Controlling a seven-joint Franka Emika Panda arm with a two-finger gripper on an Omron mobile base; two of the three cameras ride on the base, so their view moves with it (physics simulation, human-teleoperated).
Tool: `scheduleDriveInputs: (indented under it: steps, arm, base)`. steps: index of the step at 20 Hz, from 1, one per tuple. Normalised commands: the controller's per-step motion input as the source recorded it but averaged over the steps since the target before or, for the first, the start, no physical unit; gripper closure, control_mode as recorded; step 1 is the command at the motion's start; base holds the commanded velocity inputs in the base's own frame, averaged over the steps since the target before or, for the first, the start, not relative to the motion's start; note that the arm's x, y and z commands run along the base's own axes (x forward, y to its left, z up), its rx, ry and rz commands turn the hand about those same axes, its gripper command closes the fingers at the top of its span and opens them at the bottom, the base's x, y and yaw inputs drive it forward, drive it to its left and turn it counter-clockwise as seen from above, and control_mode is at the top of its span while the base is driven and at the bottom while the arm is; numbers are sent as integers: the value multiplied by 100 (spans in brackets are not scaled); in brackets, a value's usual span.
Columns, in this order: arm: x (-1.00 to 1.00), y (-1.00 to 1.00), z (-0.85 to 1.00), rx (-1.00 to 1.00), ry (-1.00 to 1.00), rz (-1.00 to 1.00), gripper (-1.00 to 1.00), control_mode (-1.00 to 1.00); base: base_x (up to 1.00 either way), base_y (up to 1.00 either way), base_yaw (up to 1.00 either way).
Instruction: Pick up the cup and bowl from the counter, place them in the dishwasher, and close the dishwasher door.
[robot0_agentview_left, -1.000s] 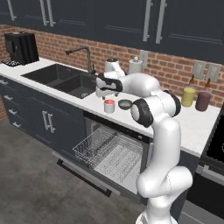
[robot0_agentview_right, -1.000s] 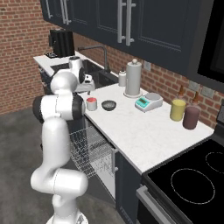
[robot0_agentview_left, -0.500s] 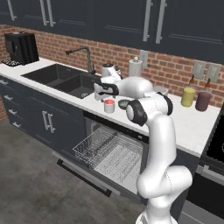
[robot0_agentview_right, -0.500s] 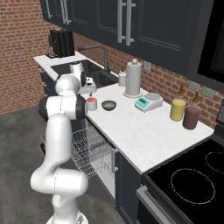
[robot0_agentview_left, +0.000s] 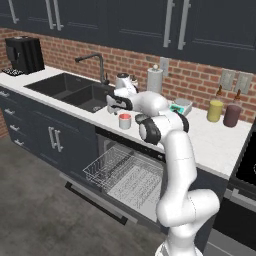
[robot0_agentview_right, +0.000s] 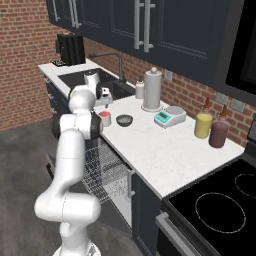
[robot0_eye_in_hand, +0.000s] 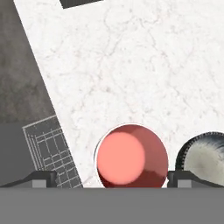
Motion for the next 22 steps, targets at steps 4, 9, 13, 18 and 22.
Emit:
scheduleDriveInputs:
  steps: [4, 9, 13, 18, 22]
  arm:
    - [44, 13, -23, 0, 0, 4, -100, -100]
    - [-3, 20, -21, 0, 2, 1, -100, -100]
    - [-37, 20, -9, 0, 5, 0, -100, -100]
    - [-28, 0, -25, 0, 6, 0, -100, -100]
    - [-13, 0, -41, 0, 5, 0, -100, -100]
  base:
    - [0, 0, 0]
    - [0, 0, 0]
    - [0, 0, 0]
    - [0, 0, 0]
    - [0, 0, 0]
